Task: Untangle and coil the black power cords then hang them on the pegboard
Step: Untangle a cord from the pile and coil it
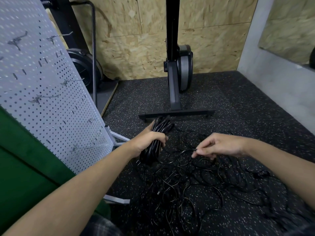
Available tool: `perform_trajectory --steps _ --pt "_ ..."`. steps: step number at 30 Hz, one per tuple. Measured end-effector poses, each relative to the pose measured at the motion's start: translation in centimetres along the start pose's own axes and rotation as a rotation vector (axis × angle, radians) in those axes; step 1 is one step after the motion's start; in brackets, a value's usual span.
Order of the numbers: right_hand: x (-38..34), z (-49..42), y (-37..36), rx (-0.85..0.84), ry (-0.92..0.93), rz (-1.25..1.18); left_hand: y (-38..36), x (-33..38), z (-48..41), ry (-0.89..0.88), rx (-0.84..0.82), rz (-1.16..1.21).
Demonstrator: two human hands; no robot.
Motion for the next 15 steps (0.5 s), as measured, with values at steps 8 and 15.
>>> perform_trajectory --steps 8,15 --pt "-2.2 -1.6 -1.0 0.167 0.173 0.042 -3.7 0.9 0.8 -0.023 -0.17 -0.062" --pt "-2.0 -1.7 -1.1 0.144 0.112 0.085 -4.7 0.3 0.3 0.056 -0.22 -0.067"
Point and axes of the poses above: each hand's wrist, its own z-axis away from the middle knuckle, its own y-axis out of the back of the hand, x = y × z, the point moved 3 cm from there along -z, towards the middle knuckle, and after that the axes turned 8 degrees about y, right-handed, at the moved point
